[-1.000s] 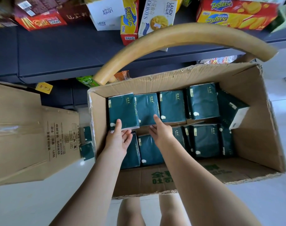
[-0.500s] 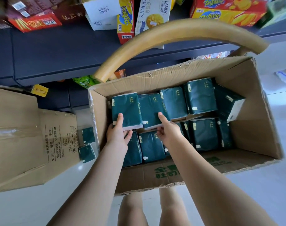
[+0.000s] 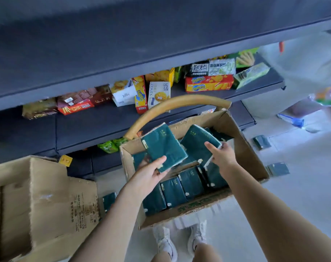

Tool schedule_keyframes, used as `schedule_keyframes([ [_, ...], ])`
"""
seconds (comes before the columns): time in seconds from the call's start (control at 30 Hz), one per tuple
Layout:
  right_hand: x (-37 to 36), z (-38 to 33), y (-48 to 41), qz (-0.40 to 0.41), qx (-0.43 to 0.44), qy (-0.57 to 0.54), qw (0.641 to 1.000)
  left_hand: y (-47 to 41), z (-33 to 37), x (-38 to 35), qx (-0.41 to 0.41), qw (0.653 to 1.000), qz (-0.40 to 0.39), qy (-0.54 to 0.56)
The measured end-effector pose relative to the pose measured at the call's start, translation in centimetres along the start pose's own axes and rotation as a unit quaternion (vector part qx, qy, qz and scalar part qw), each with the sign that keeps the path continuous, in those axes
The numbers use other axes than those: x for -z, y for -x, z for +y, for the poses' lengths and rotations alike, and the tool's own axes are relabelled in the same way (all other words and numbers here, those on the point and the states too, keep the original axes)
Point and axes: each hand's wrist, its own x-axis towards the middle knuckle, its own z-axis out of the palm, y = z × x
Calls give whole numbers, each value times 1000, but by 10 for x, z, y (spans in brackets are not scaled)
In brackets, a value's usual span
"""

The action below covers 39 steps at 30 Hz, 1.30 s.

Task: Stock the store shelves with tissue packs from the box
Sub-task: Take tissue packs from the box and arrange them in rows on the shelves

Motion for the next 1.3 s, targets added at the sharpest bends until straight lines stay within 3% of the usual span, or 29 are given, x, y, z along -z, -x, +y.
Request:
schedule_keyframes([
  [0.2, 66, -75, 20, 38, 80, -22, 996, 52, 40, -73, -125, 984, -127, -12],
  [0.33, 119, -134, 44, 6, 150, -58, 987, 101, 56, -132, -189, 968, -165, -1],
  [0.53, 199, -209, 75, -18, 271, -46, 961, 165, 49, -214, -304, 938, -168, 7],
  [0.77, 266, -267, 100, -57, 358, -29, 932, 234, 42, -289, -380, 915, -137, -12],
  [1.3, 284, -448, 99, -6, 487, -9, 873, 255, 176, -383, -500, 852, -153, 7],
])
